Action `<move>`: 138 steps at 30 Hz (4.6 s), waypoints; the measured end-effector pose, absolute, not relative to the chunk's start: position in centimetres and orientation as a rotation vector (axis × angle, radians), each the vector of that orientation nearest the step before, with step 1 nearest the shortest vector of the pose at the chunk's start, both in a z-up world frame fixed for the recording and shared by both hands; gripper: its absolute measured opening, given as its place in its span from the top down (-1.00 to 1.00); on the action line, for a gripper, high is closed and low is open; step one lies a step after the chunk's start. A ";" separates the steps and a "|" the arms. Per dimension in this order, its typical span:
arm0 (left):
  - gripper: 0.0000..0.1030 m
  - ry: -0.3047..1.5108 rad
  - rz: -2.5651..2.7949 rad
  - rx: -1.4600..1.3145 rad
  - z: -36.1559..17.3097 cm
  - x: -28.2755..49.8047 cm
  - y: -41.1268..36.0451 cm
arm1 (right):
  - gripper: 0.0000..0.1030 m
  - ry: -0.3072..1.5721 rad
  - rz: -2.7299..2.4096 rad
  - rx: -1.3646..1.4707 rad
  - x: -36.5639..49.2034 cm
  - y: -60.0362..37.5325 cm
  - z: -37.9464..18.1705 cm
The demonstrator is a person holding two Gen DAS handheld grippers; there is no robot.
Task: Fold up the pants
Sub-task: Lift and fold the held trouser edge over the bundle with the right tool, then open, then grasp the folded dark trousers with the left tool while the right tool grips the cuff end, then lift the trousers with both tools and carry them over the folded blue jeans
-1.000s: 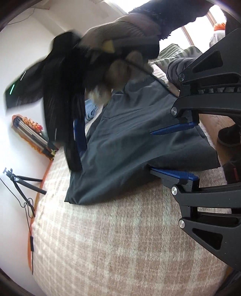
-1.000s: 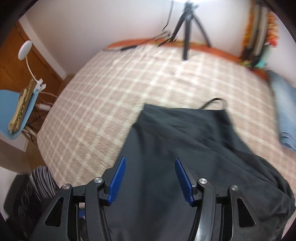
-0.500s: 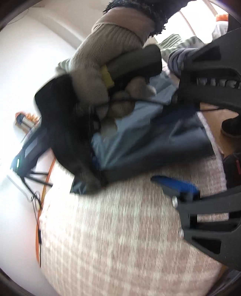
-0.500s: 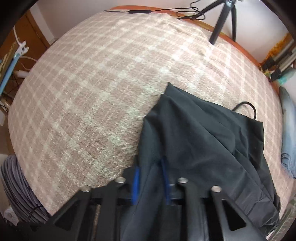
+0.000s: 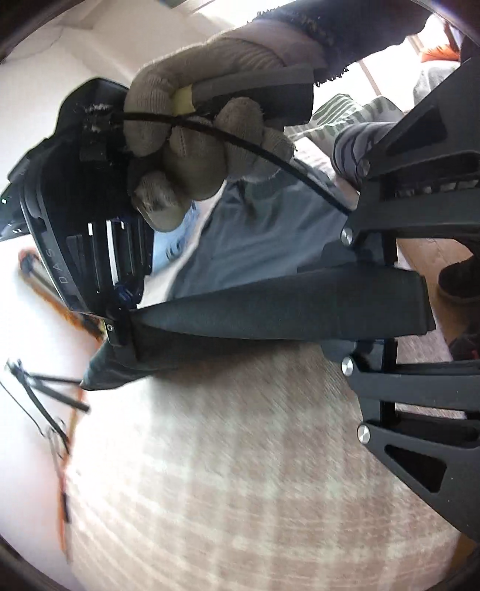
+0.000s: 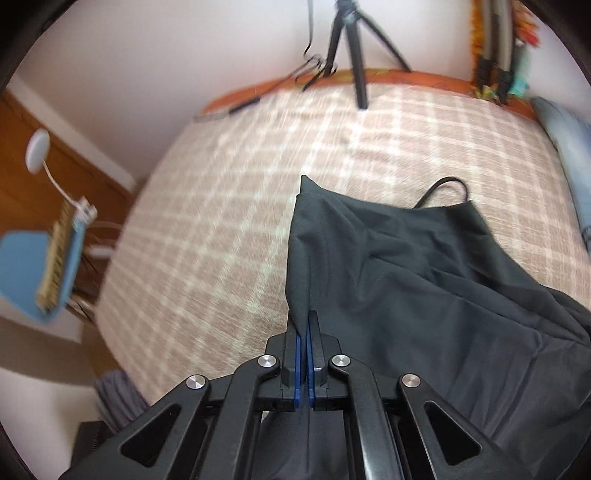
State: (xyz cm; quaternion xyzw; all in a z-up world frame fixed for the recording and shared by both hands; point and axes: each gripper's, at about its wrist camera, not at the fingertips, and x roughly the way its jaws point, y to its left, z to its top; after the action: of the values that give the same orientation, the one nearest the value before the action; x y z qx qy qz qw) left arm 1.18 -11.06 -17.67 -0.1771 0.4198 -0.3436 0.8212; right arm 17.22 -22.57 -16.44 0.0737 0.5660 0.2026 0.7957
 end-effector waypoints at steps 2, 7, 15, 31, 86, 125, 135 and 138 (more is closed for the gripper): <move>0.75 0.877 -0.755 -0.374 -17.0 1.3 -11.4 | 1.00 1.184 0.444 0.192 17.3 -23.5 -15.0; 0.78 0.817 -0.841 -0.335 -14.3 1.5 -13.5 | 1.00 1.115 0.446 0.247 17.3 -26.0 -12.5; 0.79 0.786 -1.014 -0.265 -11.4 1.5 -20.0 | 1.00 1.022 0.368 0.258 16.3 -33.0 -8.7; 0.76 0.897 -1.269 -0.105 -12.7 3.1 -34.2 | 1.00 1.112 0.024 0.160 16.8 -50.8 -12.7; -0.17 1.154 -0.851 -0.343 -18.8 12.7 -24.1 | -0.75 1.264 0.294 0.439 12.4 -61.5 -22.5; 0.83 1.055 -0.850 -0.242 -17.4 15.5 -29.6 | 0.62 1.058 0.233 0.157 9.3 -55.9 -14.9; -0.19 1.156 -0.780 -0.294 -20.0 16.4 -28.9 | 0.61 1.110 0.203 0.210 9.4 -57.4 -16.8; -0.19 1.149 -0.807 -0.346 -21.0 16.5 -28.9 | 0.61 1.114 0.203 0.228 9.5 -57.8 -17.5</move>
State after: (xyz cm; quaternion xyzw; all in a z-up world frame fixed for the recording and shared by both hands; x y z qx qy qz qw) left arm 16.54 -28.85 -21.05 -0.1583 0.5258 -0.3695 0.7497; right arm 9.52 -57.76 -17.46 0.1077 0.5267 0.0958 0.8377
